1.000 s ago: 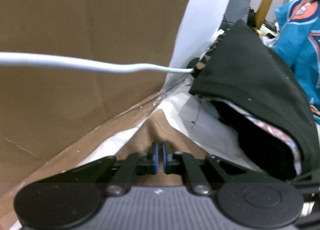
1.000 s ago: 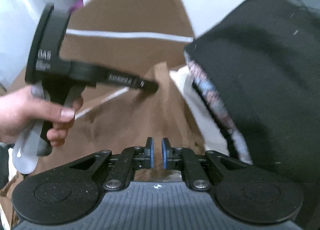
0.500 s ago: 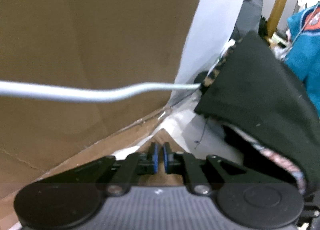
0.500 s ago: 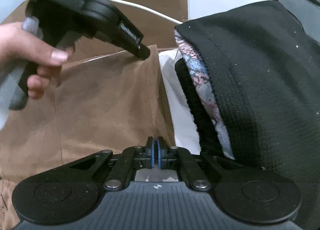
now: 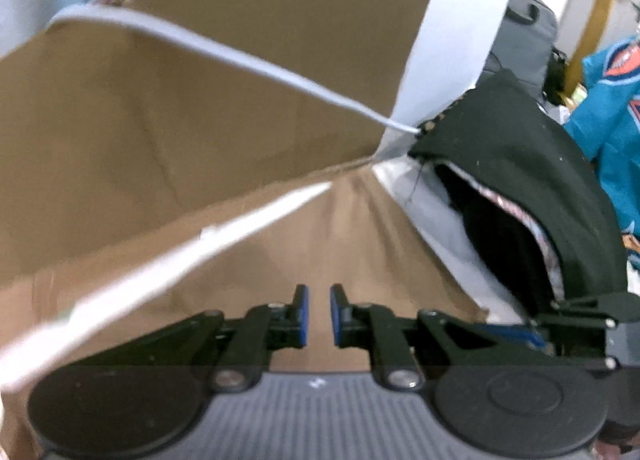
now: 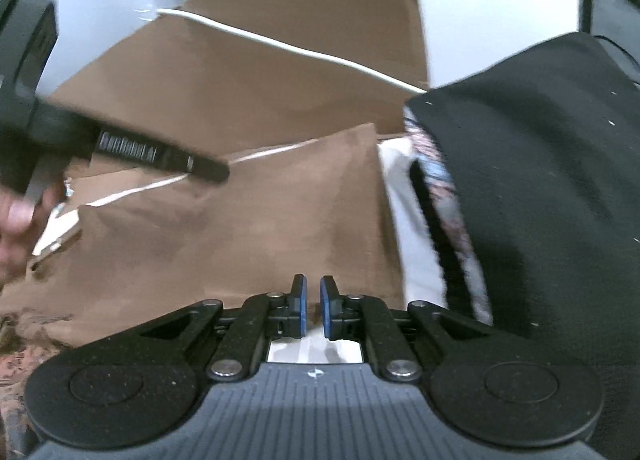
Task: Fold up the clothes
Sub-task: 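Open both grippers and raise them away from the folded sweatshirt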
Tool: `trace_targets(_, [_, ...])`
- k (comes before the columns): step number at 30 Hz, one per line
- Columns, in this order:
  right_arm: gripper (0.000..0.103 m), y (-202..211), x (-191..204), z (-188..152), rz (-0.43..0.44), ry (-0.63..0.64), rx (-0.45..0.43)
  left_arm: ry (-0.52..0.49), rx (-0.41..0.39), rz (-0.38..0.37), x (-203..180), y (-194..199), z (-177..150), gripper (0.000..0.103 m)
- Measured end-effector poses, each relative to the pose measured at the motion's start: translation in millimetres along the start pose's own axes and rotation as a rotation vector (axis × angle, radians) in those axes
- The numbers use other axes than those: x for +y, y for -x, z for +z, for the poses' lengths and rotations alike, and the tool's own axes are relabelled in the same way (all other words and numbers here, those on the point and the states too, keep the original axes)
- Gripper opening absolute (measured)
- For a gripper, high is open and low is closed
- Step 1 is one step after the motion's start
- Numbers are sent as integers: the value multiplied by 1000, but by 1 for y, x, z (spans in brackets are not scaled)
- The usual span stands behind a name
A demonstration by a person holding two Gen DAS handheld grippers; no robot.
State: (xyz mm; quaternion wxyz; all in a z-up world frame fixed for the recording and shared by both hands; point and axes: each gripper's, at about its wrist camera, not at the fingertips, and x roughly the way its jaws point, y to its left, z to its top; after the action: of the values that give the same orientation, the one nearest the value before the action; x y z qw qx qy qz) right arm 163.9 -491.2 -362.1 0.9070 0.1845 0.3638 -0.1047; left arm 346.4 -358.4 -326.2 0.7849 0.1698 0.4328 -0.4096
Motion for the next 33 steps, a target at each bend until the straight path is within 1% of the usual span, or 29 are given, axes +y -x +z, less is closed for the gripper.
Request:
trace_targets(3, [12,-4,4,2,45,9,11,38,9,21,2,2,-21,12])
trace_targets(5, [19,-11,10,3,67,30,15,75,15,34,6,-1,-32,12])
trace_targets(6, [28,-14,14,3,76,42,16,91,19,46,10,-2,-37,12])
trace_targets(7, [32,-18,18,3,86,54,18,108,22,58,14,-4,-41,12])
trace_targets(9, [32,-29,23,4,103,75,42,126,28,71,18,-6,-47,12])
trace_targets(10, [32,-34,24,2,99,85,60,131,30,74,20,-6,-49,12])
trace_targets(12, [32,-43,24,-2,73,107,97,141,34,80,23,-8,-55,12])
trace_targets(14, [29,-49,20,-7,26,115,135,151,39,86,27,-9,-60,12])
trace_targets(16, [21,-48,15,-14,17,118,139,160,43,92,30,-10,-65,12])
trace_targets(18, [21,-47,13,-18,9,132,136,170,48,98,33,-12,-70,14])
trace_targets(20, [20,-44,9,-20,0,131,137,169,55,105,35,-9,-74,18])
trace_targets(23, [15,-37,3,-21,-22,126,138,168,77,125,40,-2,-81,20])
trace_targets(25, [10,-33,-1,-21,-37,112,138,194,101,147,46,2,-89,20])
trace_targets(26, [9,-32,-3,-20,-44,104,138,209,111,157,49,4,-94,20])
trace_targets(29, [10,-29,-9,-19,-64,73,133,258,136,180,53,15,-110,19])
trace_targets(32, [17,-21,-13,-16,-70,30,130,259,166,180,47,24,-120,19])
trace_targets(33, [25,-17,-13,-15,-69,19,124,246,180,184,44,27,-120,19])
